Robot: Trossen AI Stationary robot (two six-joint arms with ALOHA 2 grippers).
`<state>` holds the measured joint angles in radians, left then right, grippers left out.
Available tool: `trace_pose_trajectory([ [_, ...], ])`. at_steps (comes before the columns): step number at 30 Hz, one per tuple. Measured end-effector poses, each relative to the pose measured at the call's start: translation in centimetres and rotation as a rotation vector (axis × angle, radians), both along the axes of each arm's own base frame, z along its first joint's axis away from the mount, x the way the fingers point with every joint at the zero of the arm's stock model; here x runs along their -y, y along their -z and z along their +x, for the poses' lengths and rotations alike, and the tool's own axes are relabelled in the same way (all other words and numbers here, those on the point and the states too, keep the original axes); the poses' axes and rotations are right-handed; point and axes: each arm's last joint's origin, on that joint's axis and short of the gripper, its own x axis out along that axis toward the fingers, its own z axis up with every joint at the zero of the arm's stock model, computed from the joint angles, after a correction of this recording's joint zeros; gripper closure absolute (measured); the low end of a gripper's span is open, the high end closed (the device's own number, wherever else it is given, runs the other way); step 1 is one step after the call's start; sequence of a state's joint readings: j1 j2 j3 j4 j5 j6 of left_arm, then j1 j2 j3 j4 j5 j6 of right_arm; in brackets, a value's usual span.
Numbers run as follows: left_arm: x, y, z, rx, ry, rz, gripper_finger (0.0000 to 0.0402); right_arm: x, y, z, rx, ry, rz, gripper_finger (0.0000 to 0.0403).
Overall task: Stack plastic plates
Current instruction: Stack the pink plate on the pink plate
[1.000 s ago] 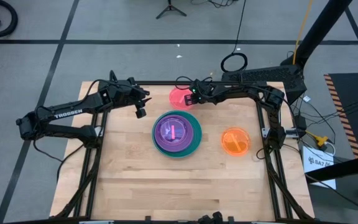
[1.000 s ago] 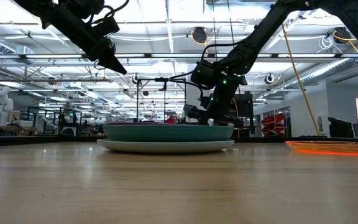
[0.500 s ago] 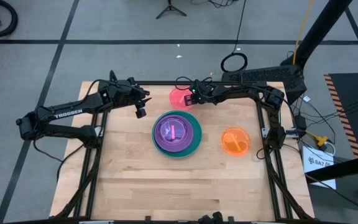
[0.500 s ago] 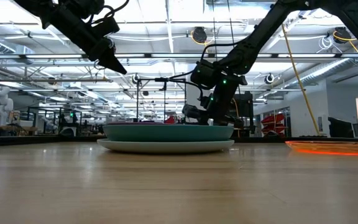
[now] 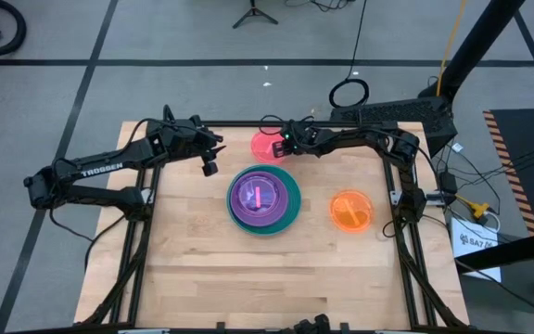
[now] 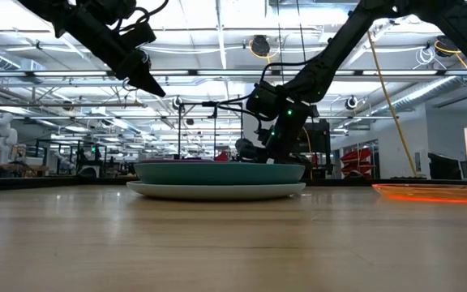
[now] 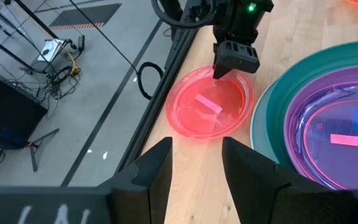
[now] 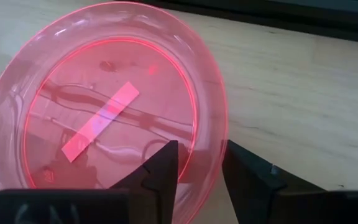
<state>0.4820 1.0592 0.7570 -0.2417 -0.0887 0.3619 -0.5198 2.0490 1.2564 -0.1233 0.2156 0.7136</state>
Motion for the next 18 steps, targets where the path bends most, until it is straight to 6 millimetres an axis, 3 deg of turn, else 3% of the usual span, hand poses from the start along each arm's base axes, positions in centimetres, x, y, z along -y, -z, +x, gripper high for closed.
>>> trace_pose_trajectory([
  [18,0.00,0.00,0.00,0.000,0.000,0.000,0.0254,0.38,-0.07,0.12,0.030,-0.022,-0.022,0.0383],
])
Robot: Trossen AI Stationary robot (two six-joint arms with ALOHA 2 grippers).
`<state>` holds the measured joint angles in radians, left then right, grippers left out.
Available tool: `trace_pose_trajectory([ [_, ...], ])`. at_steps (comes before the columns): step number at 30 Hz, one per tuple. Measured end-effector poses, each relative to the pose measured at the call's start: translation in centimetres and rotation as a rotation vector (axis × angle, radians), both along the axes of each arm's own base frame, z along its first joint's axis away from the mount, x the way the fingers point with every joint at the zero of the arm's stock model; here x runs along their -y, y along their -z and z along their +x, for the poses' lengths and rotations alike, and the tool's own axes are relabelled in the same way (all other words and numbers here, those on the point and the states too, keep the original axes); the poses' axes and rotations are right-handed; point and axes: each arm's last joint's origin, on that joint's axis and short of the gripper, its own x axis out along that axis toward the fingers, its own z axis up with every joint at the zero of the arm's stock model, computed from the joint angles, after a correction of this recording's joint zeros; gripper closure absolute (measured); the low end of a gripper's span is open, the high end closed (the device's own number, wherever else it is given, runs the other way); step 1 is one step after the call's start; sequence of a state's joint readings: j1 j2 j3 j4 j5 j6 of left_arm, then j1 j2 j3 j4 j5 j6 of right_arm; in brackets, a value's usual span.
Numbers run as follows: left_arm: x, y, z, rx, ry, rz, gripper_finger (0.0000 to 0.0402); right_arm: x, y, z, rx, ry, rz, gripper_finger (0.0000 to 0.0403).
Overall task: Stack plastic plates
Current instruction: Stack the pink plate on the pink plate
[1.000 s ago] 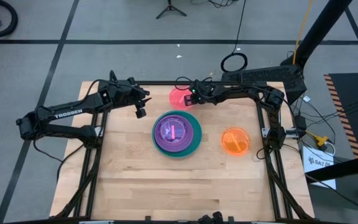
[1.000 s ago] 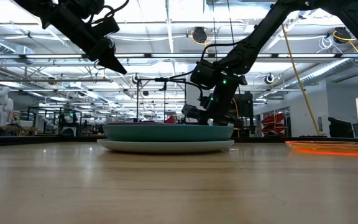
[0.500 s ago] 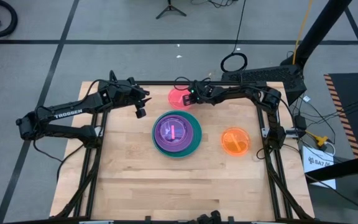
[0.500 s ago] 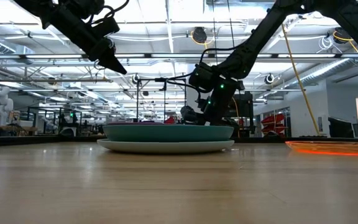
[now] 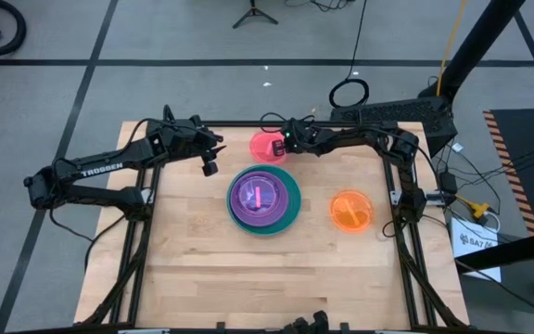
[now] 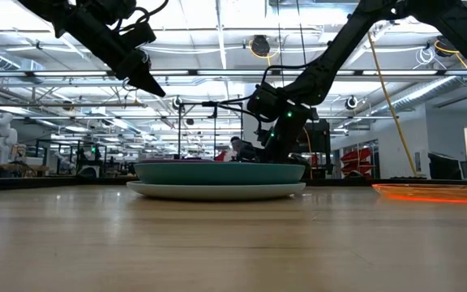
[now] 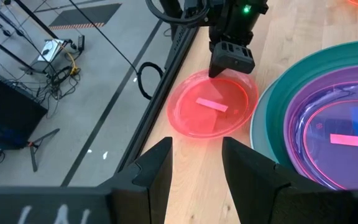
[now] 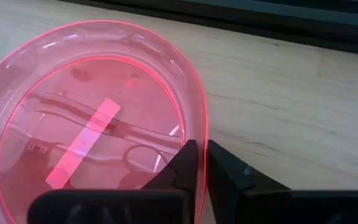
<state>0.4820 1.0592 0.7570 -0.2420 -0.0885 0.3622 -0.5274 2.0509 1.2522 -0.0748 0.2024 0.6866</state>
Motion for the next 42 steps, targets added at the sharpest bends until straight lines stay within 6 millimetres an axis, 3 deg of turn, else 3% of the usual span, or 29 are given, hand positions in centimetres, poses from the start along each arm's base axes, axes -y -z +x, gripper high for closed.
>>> trace_pose_trajectory([
  [42,0.00,0.00,0.00,0.000,0.000,0.000,0.0254,0.46,-0.51,0.57,0.072,-0.017,-0.061,0.0398],
])
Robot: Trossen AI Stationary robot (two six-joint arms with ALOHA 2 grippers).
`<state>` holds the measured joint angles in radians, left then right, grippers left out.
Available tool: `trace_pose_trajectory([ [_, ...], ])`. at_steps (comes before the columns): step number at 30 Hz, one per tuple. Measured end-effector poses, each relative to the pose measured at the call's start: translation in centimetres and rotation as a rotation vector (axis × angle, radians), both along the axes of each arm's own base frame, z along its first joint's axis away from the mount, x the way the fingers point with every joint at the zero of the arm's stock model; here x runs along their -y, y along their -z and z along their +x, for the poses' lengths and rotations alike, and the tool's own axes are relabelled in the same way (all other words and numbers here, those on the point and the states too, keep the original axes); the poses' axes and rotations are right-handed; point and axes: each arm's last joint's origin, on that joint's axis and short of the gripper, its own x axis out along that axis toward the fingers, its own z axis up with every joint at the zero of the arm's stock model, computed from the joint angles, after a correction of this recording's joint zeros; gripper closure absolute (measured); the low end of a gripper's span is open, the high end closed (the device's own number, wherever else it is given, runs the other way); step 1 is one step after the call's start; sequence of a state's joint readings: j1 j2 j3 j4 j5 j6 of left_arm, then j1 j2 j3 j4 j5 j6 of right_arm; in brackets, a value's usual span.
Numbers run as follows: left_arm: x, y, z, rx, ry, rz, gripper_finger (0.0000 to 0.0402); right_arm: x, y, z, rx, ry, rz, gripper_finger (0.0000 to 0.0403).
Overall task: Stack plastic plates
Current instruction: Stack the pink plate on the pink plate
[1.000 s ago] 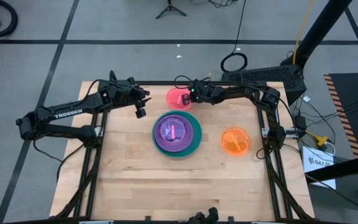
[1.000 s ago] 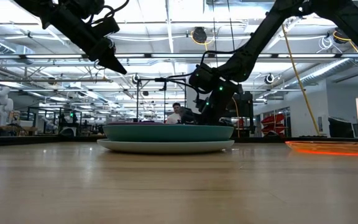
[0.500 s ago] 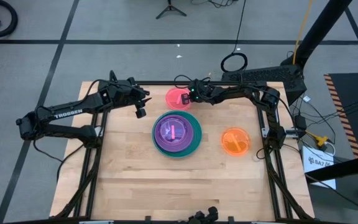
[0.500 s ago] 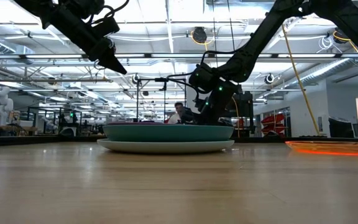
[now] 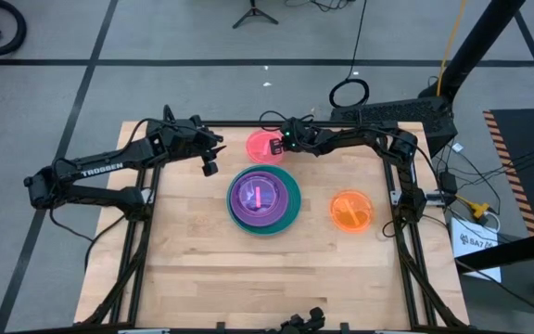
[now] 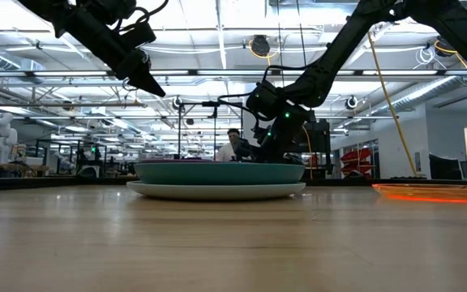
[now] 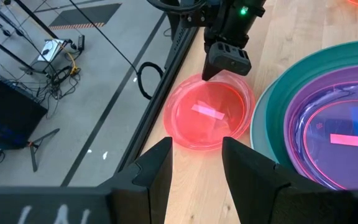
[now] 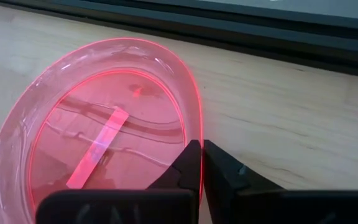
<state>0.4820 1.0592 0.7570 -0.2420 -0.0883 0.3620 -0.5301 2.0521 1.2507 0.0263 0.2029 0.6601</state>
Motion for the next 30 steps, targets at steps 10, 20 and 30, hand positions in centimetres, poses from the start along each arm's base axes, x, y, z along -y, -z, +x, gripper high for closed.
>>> trace_pose_trajectory([
  [10,0.0,0.0,0.0,0.000,0.000,0.000,0.0254,0.0,0.0,0.0,-0.003,-0.004,-0.004,0.0400],
  [20,0.0,0.0,0.0,-0.001,0.000,0.000,0.0254,0.1,-0.1,0.0,0.008,-0.005,-0.013,0.0401],
  [30,0.0,0.0,0.0,0.000,0.000,0.000,0.0254,0.4,-2.4,0.0,0.068,-0.010,-0.069,0.0402],
])
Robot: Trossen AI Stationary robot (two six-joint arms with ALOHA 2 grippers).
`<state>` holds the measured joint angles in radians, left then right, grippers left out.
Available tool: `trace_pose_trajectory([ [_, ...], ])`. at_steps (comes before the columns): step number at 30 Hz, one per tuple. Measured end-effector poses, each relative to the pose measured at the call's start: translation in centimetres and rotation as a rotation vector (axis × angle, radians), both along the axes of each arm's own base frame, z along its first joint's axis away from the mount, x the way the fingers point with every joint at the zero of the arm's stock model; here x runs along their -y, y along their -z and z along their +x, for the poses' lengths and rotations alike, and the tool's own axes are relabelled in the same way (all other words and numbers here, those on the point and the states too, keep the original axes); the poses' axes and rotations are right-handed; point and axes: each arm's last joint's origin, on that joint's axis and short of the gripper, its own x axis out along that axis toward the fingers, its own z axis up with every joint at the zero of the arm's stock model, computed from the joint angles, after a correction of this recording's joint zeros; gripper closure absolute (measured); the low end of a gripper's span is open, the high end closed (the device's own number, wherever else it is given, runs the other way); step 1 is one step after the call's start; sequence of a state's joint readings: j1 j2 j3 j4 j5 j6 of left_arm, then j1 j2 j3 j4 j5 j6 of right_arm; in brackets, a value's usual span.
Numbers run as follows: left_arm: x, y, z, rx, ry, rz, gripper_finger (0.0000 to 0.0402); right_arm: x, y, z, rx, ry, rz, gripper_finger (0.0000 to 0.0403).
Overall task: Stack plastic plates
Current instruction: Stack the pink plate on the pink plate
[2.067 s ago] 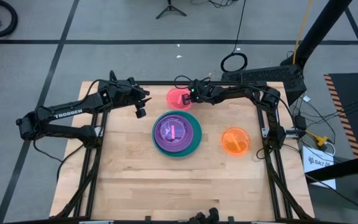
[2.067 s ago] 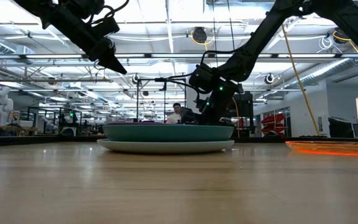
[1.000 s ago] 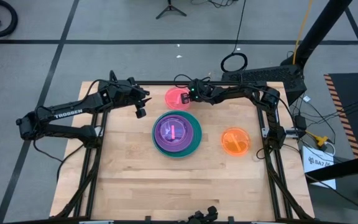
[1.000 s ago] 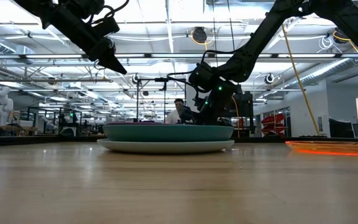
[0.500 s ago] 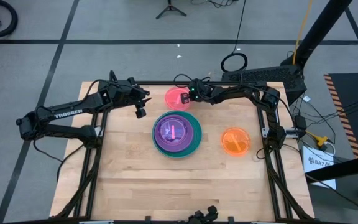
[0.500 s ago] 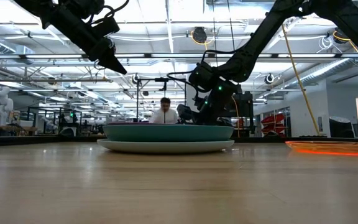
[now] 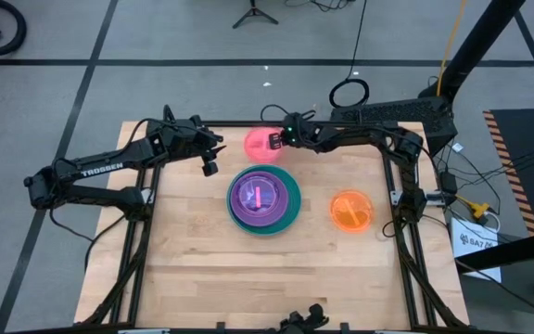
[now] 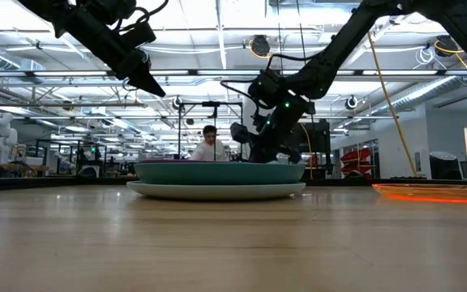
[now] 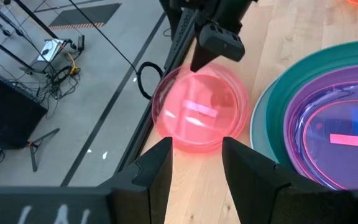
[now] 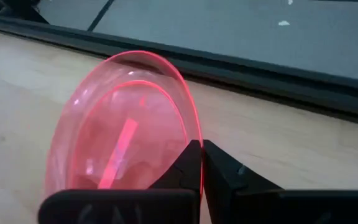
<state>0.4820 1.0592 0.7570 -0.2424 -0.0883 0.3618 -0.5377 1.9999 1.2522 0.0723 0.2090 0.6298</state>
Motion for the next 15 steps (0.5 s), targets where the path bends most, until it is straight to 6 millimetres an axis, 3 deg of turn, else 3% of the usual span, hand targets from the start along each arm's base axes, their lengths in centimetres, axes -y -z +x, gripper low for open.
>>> trace_pose_trajectory([
  [15,0.0,0.0,0.0,0.000,0.000,0.000,0.0254,-0.2,-3.6,-0.2,0.084,-0.029,-0.078,0.0402],
])
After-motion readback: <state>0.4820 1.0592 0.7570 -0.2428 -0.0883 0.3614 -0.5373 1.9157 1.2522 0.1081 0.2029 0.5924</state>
